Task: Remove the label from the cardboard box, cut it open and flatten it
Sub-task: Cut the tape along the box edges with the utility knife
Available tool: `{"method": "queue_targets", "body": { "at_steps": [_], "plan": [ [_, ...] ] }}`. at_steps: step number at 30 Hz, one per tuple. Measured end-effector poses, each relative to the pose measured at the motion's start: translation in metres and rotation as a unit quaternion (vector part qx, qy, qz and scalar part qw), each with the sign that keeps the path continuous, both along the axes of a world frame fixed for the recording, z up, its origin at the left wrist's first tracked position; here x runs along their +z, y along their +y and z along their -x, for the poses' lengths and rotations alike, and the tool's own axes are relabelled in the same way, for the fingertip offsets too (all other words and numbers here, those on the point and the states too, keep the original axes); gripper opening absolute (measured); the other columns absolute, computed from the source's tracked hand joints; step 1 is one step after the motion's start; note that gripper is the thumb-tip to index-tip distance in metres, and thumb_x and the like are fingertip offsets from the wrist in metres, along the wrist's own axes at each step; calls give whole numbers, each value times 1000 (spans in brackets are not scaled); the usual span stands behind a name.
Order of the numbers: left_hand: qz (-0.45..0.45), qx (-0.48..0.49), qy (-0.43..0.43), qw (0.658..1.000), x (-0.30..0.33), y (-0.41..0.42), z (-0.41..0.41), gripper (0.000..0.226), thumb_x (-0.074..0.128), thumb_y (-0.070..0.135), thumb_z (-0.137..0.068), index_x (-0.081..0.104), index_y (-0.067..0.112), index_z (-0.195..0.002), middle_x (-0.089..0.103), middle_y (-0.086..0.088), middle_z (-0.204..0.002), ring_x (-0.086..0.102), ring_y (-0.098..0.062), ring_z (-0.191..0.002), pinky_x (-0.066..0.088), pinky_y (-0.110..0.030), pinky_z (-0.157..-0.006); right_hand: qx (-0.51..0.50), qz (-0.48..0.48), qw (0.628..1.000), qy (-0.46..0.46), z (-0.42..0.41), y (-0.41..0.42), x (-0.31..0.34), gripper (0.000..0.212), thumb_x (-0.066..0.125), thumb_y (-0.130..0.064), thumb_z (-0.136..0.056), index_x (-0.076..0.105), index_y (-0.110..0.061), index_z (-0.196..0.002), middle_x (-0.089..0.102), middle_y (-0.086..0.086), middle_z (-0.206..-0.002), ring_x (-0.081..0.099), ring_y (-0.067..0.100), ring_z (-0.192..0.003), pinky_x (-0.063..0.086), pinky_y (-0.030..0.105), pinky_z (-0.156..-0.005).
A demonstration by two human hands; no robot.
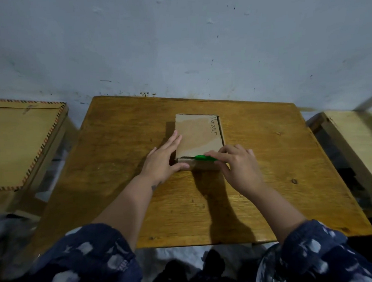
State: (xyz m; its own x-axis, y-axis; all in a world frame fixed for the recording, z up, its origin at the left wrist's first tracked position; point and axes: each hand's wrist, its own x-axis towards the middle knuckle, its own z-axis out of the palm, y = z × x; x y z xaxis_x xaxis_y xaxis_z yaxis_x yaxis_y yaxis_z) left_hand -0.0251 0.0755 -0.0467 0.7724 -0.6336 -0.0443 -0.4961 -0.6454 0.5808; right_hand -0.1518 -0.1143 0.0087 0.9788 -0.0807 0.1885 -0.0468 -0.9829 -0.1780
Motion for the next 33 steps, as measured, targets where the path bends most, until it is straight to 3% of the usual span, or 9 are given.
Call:
{"method": "queue_targets", "body": {
  "at_steps": [10, 16, 33],
  "plan": [
    [-100, -22, -92, 990, 5, 0, 1, 89, 49, 62, -85, 1, 29, -152, -9, 10, -159, -1, -12, -147, -2, -50, -118, -3, 45, 999, -25, -2, 7, 2, 35, 57, -21, -90, 61, -37, -120, 65, -3, -96, 54, 22, -86, 38, 37, -66],
    [-109, -24, -96, 989, 8, -1, 3, 89, 49, 61, -86, 1, 27, -152, -8, 8, -159, -2, -13, -147, -1, -50, -119, -5, 38, 999, -27, -1, 1, 2, 35, 56, -22, -91, 60, -38, -122, 64, -5, -98, 53, 20, -89, 33, 34, -66],
    [-135, -31, -112, 984, 11, -3, 2, 89, 47, 61, -87, 0, 23, -152, -9, 5, -160, -3, -13, -147, -2, -49, -119, 12, 62, 998, 8, -2, 3, 7, 37, 51, -24, -92, 57, -38, -126, 63, -4, -106, 52, 20, -92, 34, 34, -69]
  ]
}}
